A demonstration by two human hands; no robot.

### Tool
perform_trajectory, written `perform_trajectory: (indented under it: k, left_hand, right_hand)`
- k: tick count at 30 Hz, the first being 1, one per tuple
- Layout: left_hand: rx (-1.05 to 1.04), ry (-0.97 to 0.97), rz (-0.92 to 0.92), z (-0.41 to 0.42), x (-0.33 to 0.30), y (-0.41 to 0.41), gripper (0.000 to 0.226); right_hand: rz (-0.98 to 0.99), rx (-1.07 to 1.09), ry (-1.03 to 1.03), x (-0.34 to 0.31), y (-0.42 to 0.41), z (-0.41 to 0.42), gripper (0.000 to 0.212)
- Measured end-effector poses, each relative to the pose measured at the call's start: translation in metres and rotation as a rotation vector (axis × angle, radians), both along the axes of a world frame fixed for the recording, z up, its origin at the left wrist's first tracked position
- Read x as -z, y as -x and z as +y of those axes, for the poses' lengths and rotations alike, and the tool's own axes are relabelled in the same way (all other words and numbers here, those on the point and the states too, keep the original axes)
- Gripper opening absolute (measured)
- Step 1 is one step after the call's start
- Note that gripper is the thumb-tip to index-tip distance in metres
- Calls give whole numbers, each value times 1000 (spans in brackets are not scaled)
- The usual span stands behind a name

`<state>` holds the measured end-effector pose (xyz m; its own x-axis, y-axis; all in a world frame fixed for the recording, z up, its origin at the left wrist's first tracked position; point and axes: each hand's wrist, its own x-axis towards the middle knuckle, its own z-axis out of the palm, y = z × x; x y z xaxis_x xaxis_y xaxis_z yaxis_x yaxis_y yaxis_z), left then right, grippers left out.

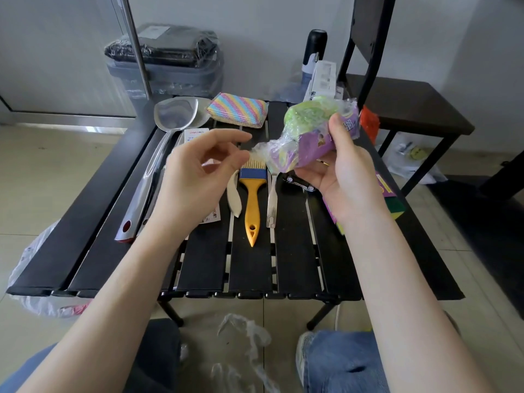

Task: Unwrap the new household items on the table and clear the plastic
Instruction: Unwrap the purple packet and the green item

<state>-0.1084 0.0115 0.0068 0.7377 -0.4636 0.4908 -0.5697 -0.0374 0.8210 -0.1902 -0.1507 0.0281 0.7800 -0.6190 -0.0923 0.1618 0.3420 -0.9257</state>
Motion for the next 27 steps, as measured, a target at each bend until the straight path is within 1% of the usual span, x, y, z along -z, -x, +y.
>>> perform_trajectory:
  k: [2,3,4,6,9,11,13,16,20,21,24,27]
  left_hand:
    - [-81,-94,-188,0,-1,0,20]
    - [-100,-114,-252,0,0,0,18]
    - [-112,-124,-284,-1,1,-1,15]
    - [-137,-147,-285,-2,5,-1,13]
    - [-170,-155,-231,-2,4,-1,12]
    - [-163,-156,-190,-2,2,-2,13]
    - [-113,-173,-139,-1,1,-1,15]
    - [41,-170,-55,0,-1,0,21]
    - [260,-89,1,3,-3,3,16]
    - [304,-70,41,3,-2,4,15]
    - [379,23,219,0,1,7,17]
    - [442,183,393,-3,3,8,16]
  right_hand:
    - [0,24,32,0,0,1,33]
    - [-8,46,45,0,-1,1,36]
    - [-21,70,61,0,-1,1,38]
    - [-52,103,86,0,-1,2,39]
    - [-109,125,72,-1,-1,3,40]
    - [-143,151,50,-1,-2,3,35]
    - [-180,170,25,0,-2,2,32]
    - [-230,186,26,3,-3,1,39]
    - [-269,214,99,6,-5,5,48]
    - [-273,219,114,7,-5,7,50]
    - [-264,233,123,10,-7,10,51]
    - [-242,223,110,10,-8,10,53]
